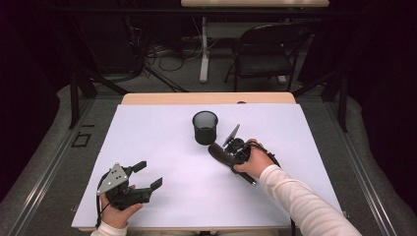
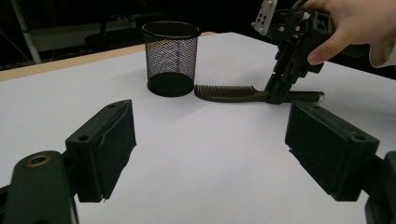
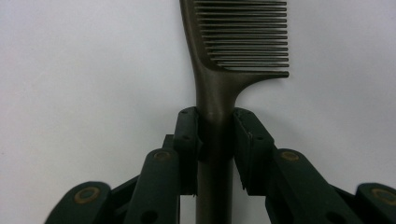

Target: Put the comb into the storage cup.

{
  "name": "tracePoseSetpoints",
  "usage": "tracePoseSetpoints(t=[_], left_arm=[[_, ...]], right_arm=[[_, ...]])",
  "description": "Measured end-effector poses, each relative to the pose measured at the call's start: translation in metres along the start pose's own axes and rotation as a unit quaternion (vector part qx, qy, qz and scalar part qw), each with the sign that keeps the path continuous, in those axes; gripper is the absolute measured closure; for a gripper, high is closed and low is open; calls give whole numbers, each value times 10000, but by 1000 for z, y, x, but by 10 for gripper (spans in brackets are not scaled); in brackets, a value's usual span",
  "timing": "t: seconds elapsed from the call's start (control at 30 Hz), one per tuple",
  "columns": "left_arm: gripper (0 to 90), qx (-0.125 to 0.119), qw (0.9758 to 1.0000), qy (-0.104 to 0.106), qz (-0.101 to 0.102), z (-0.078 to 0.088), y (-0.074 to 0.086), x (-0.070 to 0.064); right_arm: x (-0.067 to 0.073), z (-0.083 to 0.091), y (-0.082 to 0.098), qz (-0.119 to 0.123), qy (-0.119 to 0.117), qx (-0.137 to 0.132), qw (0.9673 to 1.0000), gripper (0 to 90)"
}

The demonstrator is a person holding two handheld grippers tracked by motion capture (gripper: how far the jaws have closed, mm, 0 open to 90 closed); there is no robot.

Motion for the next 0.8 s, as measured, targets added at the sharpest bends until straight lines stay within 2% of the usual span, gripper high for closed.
tracePoseSetpoints(t=[0.2, 0.23, 0.27, 0.33, 0.47, 0.53, 0.57, 0.6, 0.63, 0.73, 0.77, 0.8], left_arm=[[162, -18, 10000, 18, 2, 0, 0, 0], [163, -12, 10000, 27, -3, 0, 0, 0], [162, -4, 10000, -21, -1, 0, 0, 0], [162, -12, 10000, 26, -6, 0, 0, 0], [162, -20, 10000, 13, -4, 0, 0, 0], [162, -20, 10000, 14, -2, 0, 0, 0], [162, -18, 10000, 14, -1, 0, 0, 0], [162, -18, 10000, 13, -3, 0, 0, 0], [162, -18, 10000, 12, -2, 0, 0, 0], [162, -19, 10000, 12, 0, 0, 0, 0], [162, -18, 10000, 13, 0, 0, 0, 0], [162, -12, 10000, 22, -2, 0, 0, 0]], right_arm=[[-1, 1, 1, 25, 11, 53, 10000, 727], [0, 1, 1, 18, 11, 40, 10000, 728], [0, -1, -1, -20, -15, -129, 9999, 728], [0, -1, -1, -40, -21, -127, 9999, 728], [1, 0, 0, -76, -27, -56, 10000, 729], [0, 2, 2, -51, -7, 66, 10000, 729], [0, 3, 2, -25, 4, 58, 10000, 729], [1, 1, 0, -48, -39, -128, 9999, 729], [2, 1, 0, -161, -68, -174, 9997, 729], [2, 3, 3, -183, -67, -113, 9997, 730], [2, 2, 2, -139, -78, -177, 9997, 730], [1, 4, 3, -107, -58, -118, 9999, 730]])
Point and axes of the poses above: each handheld gripper's, and its own axes: z roughly backward along the jaws, y roughly out of its underside, x roughly to its left, the point moved 8 cm from there along -z, roughly forward along the jaws, and after that the axes turned 5 degrees about x, right-handed, at the moved point
